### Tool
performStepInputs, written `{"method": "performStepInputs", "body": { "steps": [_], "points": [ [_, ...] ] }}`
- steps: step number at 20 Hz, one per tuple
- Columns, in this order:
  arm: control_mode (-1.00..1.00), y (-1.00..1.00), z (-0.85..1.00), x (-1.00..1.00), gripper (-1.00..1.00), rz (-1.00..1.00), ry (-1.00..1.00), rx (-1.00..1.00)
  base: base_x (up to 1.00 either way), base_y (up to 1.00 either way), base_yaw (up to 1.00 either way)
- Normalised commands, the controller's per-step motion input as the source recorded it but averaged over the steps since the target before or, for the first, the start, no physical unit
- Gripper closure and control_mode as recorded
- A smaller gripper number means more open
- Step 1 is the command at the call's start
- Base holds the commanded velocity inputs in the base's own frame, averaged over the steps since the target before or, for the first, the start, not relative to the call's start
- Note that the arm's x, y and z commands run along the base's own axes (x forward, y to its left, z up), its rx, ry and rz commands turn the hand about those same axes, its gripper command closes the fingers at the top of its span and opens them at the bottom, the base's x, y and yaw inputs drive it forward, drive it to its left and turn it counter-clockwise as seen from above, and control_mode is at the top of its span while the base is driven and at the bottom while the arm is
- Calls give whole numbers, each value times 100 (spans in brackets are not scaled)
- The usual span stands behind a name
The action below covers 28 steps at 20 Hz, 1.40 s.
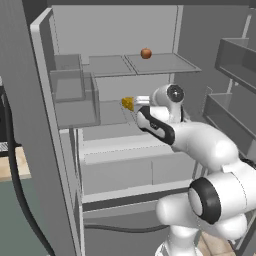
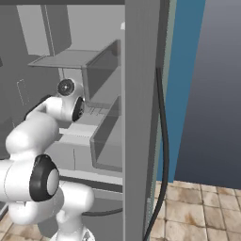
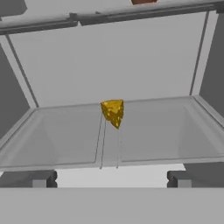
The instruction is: Pick the cheese from the fridge and the cheese grater from the cabinet and place them next to the salad bowl.
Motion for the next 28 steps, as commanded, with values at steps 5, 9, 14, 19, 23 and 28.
{"method": "performStepInputs", "body": {
  "steps": [5, 9, 14, 19, 23, 28],
  "points": [
    [-100, 0, -15, 53, -100, 0, -8, 0, 0, 0, 0],
    [-100, 0, 0, 53, -100, 0, 3, 0, 0, 0, 0],
    [-100, 0, 0, 19, -100, 0, 6, -2, 0, 0, 0],
    [-100, 0, -5, 0, -100, 0, 0, 0, 0, 0, 0],
    [-100, -1, -17, 0, -100, 0, 0, 0, 0, 0, 0],
    [-100, -3, -25, 1, -100, 0, 5, 0, 0, 0, 0]
  ]
}}
